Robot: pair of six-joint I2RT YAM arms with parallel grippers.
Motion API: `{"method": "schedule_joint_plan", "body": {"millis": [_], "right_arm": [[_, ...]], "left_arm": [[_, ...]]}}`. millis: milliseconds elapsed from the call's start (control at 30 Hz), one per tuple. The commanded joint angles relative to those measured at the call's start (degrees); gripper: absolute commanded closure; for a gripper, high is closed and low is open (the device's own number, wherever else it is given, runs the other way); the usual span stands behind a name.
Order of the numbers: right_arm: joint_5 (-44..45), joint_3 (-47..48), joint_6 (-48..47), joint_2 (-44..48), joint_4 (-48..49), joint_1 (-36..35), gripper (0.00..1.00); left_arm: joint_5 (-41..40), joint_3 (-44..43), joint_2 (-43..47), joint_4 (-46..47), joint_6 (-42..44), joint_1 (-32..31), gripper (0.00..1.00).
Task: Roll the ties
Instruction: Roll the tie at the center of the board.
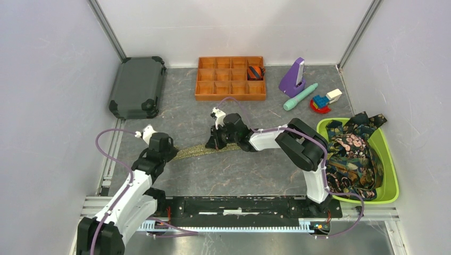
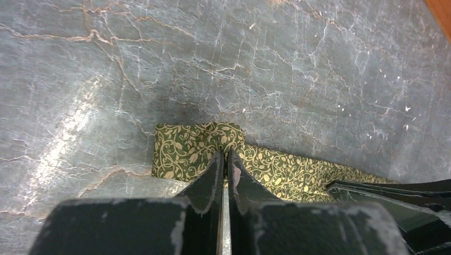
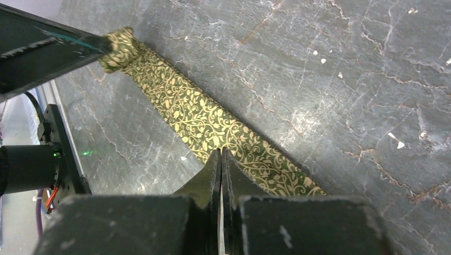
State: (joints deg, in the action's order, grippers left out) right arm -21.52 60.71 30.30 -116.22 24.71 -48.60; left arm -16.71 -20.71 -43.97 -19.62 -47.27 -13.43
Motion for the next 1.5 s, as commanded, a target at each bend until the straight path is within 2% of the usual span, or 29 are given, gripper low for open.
{"method": "schedule_joint_plan", "body": {"millis": [0,333,633,767,933,1033,1333,1467], "right_arm": [[0.9,-1.0,-1.5,3.7,1.4,-0.1,1.00],[0.9,-1.8,-1.6,3.1,1.9,-0.1,1.00],[0.8,-2.6,-1.7,3.6,2.3,-0.1,1.00],[0.5,-2.9,-1.7,3.7,2.5,0.0,1.00],[0.0,-2.6,-1.5,4.1,2.8,-0.2,1.00],[-0.1,-2.0,-1.4,4.5,2.6,-0.1,1.00],[-0.2,-0.3,-1.5,5.4,1.4,-0.1,1.00],[-0.4,0.2,-1.1,5.8,1.4,-0.3,1.00]], "left_arm": [[-2.2,1.0,-1.1,4.0,0.2,-1.8,0.92],[-4.6,1.5,-1.6,3.8,-3.7,-6.7,0.91],[-9.6,0.9,-7.3,5.7,-7.1,-13.1,0.90],[-11.4,0.4,-9.0,5.9,-7.5,-15.5,0.85],[-13.4,0.1,-8.8,5.6,-7.8,-17.9,0.69],[-14.1,-0.9,-8.4,4.7,-7.3,-18.6,0.64],[-13.9,-5.1,-7.1,1.3,-6.0,-20.3,0.58],[-16.2,-7.2,-5.6,-2.8,-5.7,-20.8,0.58]]}}
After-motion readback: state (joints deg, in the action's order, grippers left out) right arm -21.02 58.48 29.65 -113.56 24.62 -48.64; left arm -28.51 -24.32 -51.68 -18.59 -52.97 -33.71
